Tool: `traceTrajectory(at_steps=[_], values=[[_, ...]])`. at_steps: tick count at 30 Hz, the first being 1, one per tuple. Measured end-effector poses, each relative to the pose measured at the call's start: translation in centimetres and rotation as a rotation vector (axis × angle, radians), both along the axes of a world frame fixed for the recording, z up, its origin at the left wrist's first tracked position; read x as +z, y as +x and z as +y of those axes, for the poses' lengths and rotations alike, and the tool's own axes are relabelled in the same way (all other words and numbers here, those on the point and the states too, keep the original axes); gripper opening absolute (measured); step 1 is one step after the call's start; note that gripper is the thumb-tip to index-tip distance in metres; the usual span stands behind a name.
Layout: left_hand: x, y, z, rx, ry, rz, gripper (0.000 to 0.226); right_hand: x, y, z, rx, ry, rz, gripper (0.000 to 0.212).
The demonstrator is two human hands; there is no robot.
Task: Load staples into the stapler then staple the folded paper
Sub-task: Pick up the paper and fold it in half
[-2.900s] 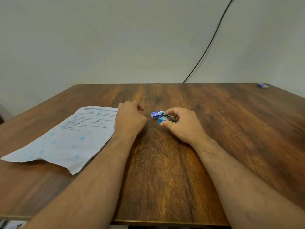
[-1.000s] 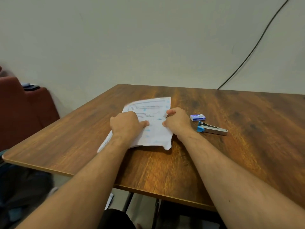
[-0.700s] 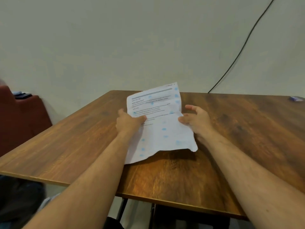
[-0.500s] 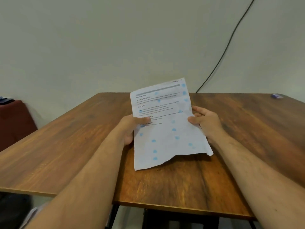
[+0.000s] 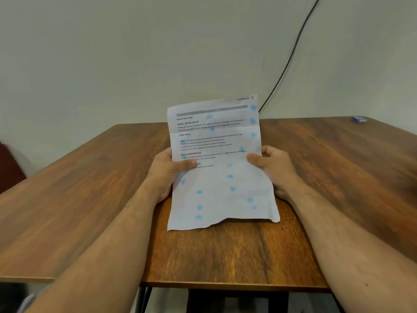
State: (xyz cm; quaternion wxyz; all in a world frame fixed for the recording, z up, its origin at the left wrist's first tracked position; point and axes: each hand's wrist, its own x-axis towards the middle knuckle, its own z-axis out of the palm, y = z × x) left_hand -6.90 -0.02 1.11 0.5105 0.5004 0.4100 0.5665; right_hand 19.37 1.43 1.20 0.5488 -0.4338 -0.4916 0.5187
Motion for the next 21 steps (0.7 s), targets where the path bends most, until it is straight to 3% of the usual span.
traceTrajectory(at_steps=[14,18,21], values=[[-0.4,-0.1,-0.1,0.042,0.030,-0.010,0.026,-0.1,-0.3,-0.3,0.045,0.063,0.054,0.028],[-0.5,-0.1,-0.3,0.039,0.030,0.012,0.021,0.0,0.0,-0.8,0.069,0.070,0.033,0.018],[0.2,-0.2,-0.6,-0.004,-0.088,-0.006,0.013,0.8,0.1,-1.6,0.078,-0.019,0.057,0.017]])
